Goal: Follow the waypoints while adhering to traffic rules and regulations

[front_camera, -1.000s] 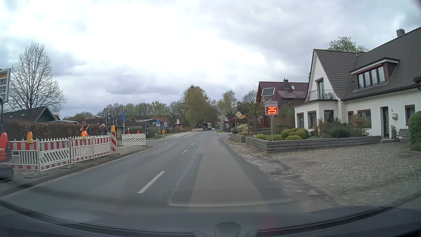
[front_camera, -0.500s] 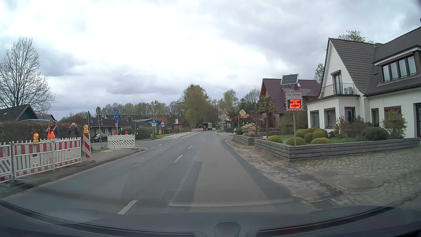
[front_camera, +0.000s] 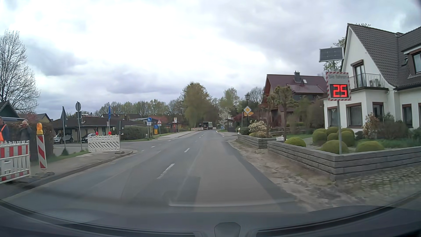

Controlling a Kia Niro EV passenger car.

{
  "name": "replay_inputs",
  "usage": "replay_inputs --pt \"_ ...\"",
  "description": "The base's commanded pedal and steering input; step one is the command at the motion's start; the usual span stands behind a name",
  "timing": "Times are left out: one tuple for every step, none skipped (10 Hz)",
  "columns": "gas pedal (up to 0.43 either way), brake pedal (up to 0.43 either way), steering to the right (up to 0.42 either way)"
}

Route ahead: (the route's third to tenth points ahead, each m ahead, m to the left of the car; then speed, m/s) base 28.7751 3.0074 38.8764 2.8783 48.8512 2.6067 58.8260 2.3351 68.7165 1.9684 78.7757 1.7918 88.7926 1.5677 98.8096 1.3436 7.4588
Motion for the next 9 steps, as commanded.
replay_inputs --pt "0.067 0.0 -0.005" --pt "0.067 0.0 -0.005" --pt "0.067 0.0 -0.004" --pt "0.067 0.0 -0.004" --pt "0.067 0.0 -0.003" --pt "0.067 0.0 -0.003" --pt "0.067 0.0 -0.002" --pt "0.067 0.0 -0.002" --pt "0.067 0.0 -0.002"
